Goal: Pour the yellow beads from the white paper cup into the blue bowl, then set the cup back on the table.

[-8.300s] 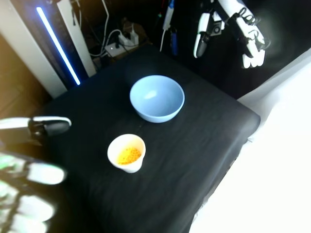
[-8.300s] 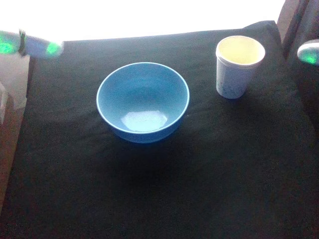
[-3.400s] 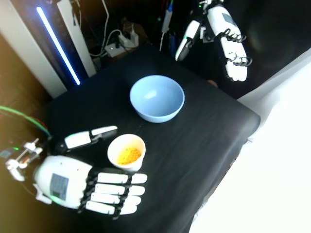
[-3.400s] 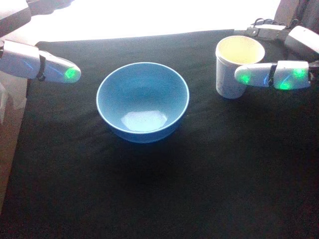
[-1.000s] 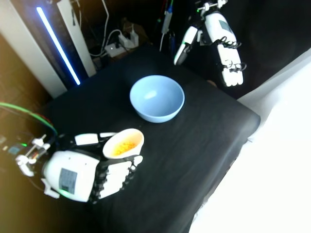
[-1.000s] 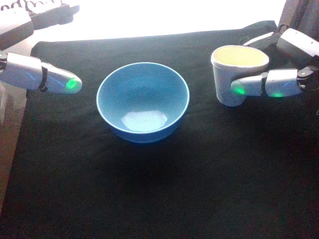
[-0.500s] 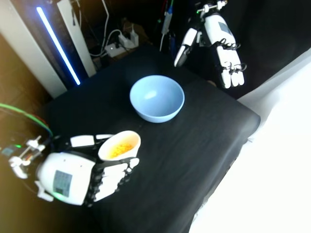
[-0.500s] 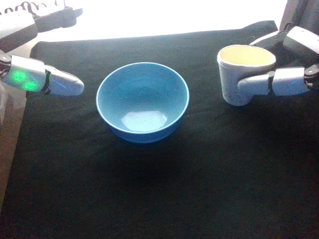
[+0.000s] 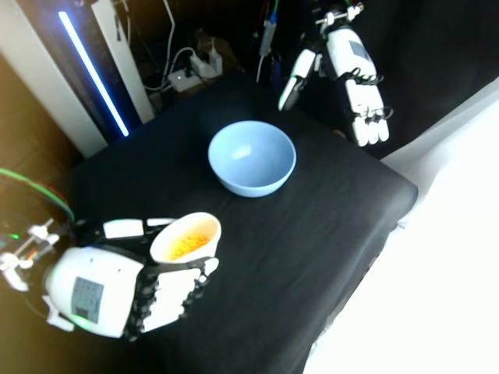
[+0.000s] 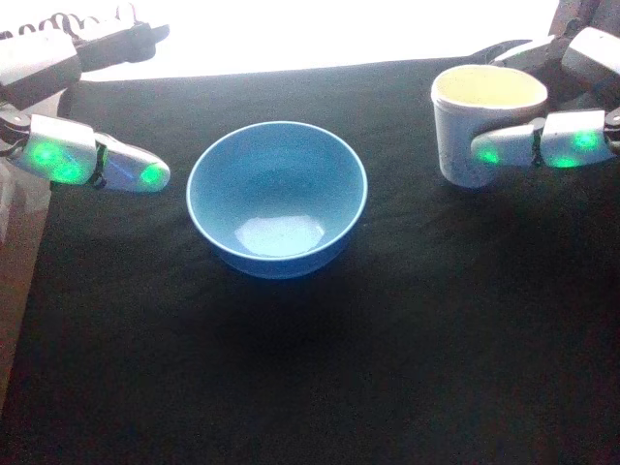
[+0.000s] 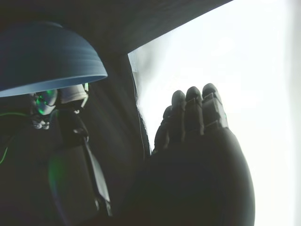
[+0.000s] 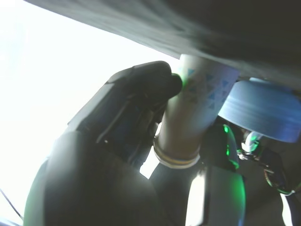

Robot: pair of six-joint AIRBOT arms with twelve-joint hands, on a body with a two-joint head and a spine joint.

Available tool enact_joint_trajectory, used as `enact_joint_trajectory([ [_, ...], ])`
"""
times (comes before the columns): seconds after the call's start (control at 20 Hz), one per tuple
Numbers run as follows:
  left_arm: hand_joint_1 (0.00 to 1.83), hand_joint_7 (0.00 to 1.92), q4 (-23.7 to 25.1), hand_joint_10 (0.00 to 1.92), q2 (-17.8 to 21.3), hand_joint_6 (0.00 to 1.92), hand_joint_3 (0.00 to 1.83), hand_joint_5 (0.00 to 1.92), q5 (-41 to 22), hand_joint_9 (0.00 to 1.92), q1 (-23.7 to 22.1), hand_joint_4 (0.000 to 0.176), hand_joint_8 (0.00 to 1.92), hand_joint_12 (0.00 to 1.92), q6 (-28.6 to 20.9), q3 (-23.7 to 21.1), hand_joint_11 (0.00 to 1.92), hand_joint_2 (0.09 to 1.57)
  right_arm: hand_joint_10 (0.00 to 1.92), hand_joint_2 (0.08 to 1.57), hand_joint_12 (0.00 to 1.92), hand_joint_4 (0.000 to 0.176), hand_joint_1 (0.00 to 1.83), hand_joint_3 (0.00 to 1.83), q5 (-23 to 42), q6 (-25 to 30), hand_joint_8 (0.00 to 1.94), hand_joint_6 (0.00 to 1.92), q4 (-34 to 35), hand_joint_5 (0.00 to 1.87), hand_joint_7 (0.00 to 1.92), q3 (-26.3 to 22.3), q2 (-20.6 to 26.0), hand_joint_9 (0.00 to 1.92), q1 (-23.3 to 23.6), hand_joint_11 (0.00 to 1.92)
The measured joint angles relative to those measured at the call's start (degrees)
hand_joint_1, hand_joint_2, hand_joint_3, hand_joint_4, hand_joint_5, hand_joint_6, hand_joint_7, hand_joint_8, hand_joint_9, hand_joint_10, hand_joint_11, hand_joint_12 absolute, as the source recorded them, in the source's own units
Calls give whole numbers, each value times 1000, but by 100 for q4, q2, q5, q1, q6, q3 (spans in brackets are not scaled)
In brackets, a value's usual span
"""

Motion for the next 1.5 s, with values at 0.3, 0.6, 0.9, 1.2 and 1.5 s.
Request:
enact_joint_trajectory([
  [0.3, 710, 184, -13, 12, -4, 5, 2, 21, 20, 118, 0, 5, 6, 15, 0, 24, 33, 883, 1022, 1082, 1313, 0, 1285, 0, -9, -2, 1017, 639, -105, 1016, 1101, -28, 120, 1094, 190, 1023],
  [0.6, 747, 182, -17, 7, -17, 0, 1, 5, 37, 100, 0, 0, 4, 0, -2, 42, 1, 883, 987, 1094, 1347, 0, 1276, 0, -13, 2, 1078, 664, -345, 1017, 1073, -85, 146, 1061, 374, 992],
  [0.9, 726, 188, -22, 8, -68, 2, 0, 7, 52, 118, 4, 3, 3, 11, -13, 55, 24, 882, 952, 1085, 1309, 0, 1280, 0, -9, -2, 963, 769, -638, 973, 1130, -136, 160, 1144, 623, 1045],
  [1.2, 759, 179, -15, 0, -68, 1, 2, 11, 74, 108, 7, 2, 0, 8, -13, 55, 16, 889, 910, 1060, 1336, 0, 1289, 1, 28, 2, 925, 583, -1084, 1080, 1156, -225, 157, 1149, 890, 992],
  [1.5, 805, 181, -15, 0, -68, 3, 0, 22, 68, 86, 7, 0, 1, 0, -15, 59, 0, 883, 937, 1030, 1436, 0, 1294, 0, 0, 2, 812, 443, -1390, 1184, 1209, -264, 157, 1093, 1054, 925],
])
